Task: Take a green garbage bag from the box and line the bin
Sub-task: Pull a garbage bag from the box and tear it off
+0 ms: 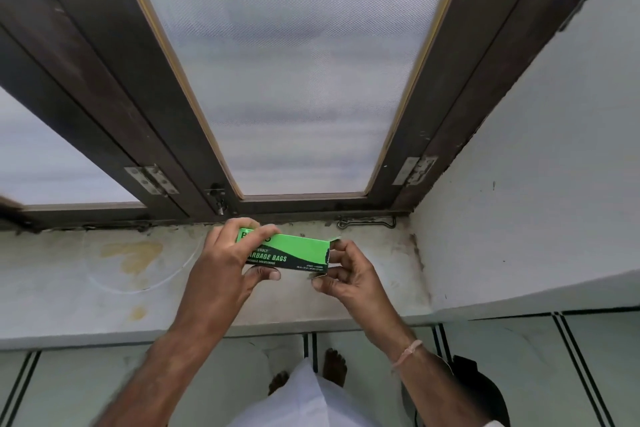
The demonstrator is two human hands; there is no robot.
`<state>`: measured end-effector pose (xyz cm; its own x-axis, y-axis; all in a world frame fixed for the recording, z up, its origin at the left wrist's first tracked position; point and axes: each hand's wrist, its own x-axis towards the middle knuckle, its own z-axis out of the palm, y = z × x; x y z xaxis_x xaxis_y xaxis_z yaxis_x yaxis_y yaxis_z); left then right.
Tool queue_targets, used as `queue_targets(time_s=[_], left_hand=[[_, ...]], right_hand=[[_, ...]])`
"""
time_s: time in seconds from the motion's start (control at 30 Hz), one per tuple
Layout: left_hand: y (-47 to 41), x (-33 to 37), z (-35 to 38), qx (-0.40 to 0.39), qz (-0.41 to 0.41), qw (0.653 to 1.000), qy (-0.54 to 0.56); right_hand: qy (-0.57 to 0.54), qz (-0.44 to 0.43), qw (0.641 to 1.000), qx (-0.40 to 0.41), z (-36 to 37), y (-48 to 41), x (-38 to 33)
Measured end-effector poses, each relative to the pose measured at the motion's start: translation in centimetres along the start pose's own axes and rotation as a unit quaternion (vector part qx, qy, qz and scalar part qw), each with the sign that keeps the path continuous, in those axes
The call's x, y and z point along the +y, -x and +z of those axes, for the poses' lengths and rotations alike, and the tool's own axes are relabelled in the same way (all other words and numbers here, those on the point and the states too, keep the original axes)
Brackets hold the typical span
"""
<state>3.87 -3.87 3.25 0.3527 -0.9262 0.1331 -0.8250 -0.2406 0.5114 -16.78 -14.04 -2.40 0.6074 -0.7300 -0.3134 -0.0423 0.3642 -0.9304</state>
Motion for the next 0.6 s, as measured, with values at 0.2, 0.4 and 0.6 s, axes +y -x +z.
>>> queue_targets(time_s=[0.2, 0.4, 0.6], left_hand=[[-0.4, 0.7, -0.5, 0.014, 0.011, 1.0, -0.016], [-0.7, 1.4, -0.4, 0.021, 0.035, 0.997, -0.06], [-1.2, 2.1, -0.3, 0.021, 0.04, 0.997, -0.07]], right_hand=[[-0.101, 0.016, 0.995, -0.017, -1.0, -0.2, -0.8], [-0.112, 0.041, 0.993, -0.004, -1.5, -0.8, 0.0], [-0.161, 0.061, 0.985, -0.03, -2.3, -1.2, 0.5]])
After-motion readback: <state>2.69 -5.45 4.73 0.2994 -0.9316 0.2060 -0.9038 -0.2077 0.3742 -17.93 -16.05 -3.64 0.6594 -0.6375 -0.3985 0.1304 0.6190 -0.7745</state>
